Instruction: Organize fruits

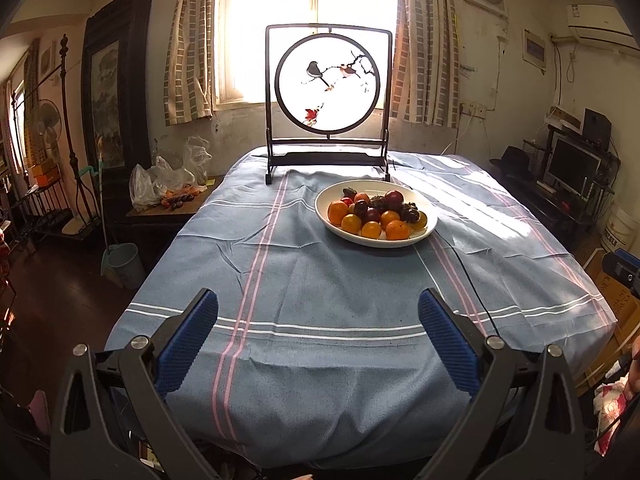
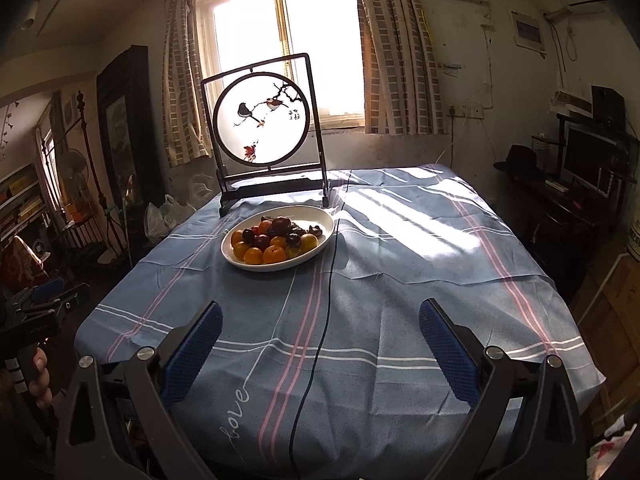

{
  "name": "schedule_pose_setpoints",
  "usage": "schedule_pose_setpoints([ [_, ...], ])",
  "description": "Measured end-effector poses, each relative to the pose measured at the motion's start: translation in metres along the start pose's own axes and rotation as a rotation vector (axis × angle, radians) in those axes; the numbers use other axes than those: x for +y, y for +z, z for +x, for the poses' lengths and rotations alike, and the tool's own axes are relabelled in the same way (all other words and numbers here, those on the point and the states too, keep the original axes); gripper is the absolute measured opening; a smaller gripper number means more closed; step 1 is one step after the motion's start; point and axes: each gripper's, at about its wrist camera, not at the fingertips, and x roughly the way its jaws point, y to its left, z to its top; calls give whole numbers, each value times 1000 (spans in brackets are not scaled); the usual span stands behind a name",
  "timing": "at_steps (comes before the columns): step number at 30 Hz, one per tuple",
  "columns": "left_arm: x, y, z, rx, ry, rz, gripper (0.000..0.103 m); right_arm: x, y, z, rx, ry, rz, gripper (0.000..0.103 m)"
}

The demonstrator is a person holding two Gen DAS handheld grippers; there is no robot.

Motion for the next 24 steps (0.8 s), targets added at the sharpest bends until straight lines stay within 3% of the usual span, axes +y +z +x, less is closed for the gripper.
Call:
schedule_pose_setpoints([
  [14,1,0,-3,-25,52,8,98,5,-3,-1,10,5,-12,99],
  [24,3,1,-2,-13,51,7,98,6,-4,-2,7,0,-12,99],
])
